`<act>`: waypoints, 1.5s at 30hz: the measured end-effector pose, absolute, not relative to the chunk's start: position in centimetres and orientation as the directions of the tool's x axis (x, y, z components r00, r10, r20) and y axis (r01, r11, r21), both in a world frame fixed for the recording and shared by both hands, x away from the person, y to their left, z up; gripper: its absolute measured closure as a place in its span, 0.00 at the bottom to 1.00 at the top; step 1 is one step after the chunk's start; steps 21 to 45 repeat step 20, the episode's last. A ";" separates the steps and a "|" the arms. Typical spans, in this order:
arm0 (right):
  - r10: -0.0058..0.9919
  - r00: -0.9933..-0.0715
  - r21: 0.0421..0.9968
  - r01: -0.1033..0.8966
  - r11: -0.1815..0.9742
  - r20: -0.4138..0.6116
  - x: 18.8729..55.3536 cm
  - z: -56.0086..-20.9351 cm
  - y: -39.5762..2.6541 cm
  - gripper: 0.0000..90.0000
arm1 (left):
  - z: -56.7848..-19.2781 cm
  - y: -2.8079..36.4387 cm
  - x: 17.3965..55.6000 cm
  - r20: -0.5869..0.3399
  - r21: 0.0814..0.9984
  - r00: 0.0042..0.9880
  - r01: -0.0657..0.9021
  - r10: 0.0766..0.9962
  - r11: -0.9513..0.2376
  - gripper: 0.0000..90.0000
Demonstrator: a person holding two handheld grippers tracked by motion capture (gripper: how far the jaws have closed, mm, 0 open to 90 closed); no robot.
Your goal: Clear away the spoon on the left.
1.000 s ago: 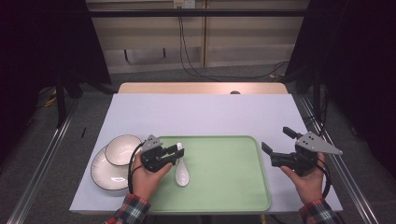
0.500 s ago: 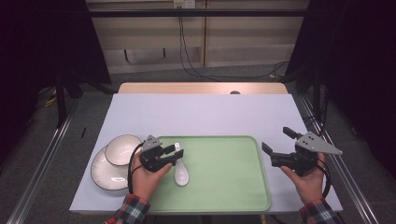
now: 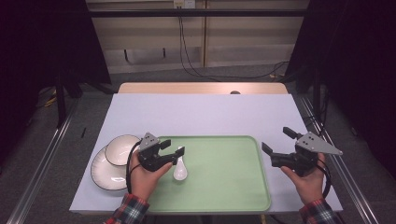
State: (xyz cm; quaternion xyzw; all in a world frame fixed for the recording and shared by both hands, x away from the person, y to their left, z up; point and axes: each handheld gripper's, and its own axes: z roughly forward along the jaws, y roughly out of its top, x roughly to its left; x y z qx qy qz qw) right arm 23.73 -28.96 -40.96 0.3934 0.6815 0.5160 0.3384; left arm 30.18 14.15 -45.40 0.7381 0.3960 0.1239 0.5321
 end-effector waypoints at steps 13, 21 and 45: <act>0.882 -0.467 0.970 0.186 0.157 -0.053 23.7 -40.9 -29.0 0.07 | -43.3 15.0 29.9 -0.266 0.911 0.669 0.409 0.695 -0.045 0.11; 0.885 -0.462 0.969 0.188 0.158 -0.054 23.7 -41.0 -29.0 0.07 | -43.2 15.2 30.0 -0.251 0.916 0.663 0.398 0.706 -0.048 0.08; 0.885 -0.462 0.969 0.188 0.158 -0.054 23.7 -41.0 -29.0 0.07 | -43.2 15.2 30.0 -0.251 0.916 0.663 0.398 0.706 -0.048 0.08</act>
